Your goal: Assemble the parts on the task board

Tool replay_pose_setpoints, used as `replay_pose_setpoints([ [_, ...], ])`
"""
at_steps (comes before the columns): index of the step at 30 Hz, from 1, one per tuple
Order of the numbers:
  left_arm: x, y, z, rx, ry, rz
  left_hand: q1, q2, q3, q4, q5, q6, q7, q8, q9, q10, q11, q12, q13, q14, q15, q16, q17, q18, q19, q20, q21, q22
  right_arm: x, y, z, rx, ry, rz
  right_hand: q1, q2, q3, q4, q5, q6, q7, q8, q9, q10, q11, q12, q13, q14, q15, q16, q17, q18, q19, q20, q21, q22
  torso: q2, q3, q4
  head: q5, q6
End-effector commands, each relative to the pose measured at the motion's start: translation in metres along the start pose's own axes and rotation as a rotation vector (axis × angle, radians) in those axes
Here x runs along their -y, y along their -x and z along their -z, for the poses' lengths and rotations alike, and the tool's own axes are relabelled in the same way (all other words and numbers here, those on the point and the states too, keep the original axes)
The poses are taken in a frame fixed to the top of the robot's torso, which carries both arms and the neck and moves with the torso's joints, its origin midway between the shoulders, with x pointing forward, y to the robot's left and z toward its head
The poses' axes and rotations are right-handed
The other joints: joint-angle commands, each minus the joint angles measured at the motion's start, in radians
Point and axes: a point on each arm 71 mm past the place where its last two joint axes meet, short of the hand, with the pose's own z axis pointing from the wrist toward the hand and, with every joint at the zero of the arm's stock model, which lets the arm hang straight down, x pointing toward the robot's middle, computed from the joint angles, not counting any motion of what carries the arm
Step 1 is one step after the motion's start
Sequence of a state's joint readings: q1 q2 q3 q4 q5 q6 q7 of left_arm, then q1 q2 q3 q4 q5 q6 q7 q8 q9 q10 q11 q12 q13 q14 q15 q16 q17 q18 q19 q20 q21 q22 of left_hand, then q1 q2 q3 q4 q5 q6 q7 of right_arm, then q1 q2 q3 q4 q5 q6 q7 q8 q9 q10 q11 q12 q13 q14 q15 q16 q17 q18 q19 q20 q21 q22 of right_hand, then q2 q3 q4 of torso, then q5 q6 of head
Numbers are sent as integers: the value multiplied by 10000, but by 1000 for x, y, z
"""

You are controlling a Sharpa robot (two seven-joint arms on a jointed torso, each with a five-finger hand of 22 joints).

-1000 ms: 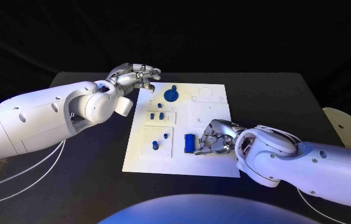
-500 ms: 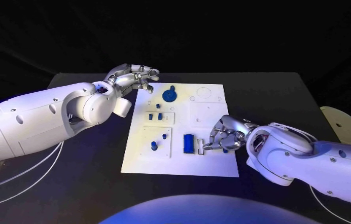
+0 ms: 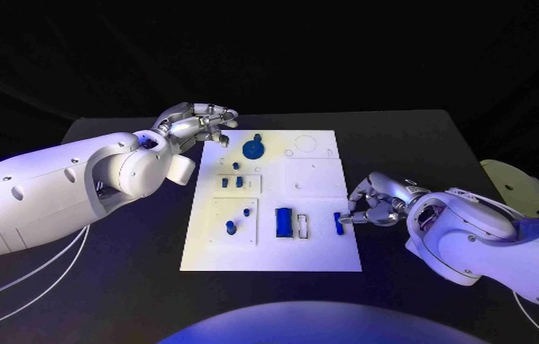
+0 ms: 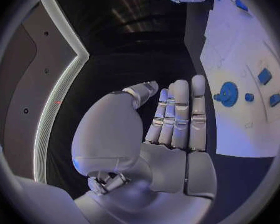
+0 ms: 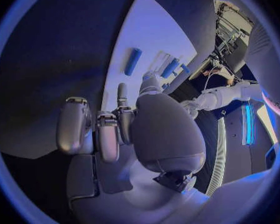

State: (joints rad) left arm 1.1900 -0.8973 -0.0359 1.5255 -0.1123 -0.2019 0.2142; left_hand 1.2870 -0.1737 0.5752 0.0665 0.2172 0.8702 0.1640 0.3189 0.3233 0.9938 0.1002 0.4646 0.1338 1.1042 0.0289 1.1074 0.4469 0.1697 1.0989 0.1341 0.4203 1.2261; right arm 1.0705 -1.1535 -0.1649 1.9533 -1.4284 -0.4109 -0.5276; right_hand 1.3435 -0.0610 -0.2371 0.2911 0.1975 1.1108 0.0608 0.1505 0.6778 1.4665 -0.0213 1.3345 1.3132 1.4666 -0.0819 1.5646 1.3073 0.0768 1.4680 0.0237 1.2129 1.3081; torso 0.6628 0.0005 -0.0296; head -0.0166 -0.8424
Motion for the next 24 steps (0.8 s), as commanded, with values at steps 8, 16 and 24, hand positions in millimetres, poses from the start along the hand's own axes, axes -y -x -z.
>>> replay_pose_setpoints([
  [8,-1,-2,1,-199,-19,65,-58,12,-13,22,36,-77,18,59,15,-47,9,61,-9,-22,6,4,-11,104,92,-2,-44,-12,3,-17,1,47,43,397,-115,-33,-125,30,222,-7,9,-43,-42,16,85,-145,839,968,75,-47,2293,-77,78,94,-156,1675,10,8,8,33,-26],
  [16,-2,-2,1,-217,-25,69,-49,48,-15,37,46,11,-14,158,50,-33,-3,74,-12,-27,2,8,-26,105,101,-2,-70,-15,-4,-26,-2,59,170,230,-230,-15,-119,30,426,18,5,-52,-67,14,83,-166,826,967,77,-50,2289,-75,82,106,-159,1676,11,9,9,32,-27],
  [24,-3,-2,0,-224,-2,75,-53,29,-26,36,46,-19,-9,156,48,-27,-6,78,-12,-27,0,10,-30,106,105,-3,-78,-16,-7,-30,-5,-8,196,133,-153,133,-48,1,592,162,-48,-5,-73,52,42,-111,862,978,50,-34,2340,-86,112,98,-85,1699,6,1,3,32,-57],
])
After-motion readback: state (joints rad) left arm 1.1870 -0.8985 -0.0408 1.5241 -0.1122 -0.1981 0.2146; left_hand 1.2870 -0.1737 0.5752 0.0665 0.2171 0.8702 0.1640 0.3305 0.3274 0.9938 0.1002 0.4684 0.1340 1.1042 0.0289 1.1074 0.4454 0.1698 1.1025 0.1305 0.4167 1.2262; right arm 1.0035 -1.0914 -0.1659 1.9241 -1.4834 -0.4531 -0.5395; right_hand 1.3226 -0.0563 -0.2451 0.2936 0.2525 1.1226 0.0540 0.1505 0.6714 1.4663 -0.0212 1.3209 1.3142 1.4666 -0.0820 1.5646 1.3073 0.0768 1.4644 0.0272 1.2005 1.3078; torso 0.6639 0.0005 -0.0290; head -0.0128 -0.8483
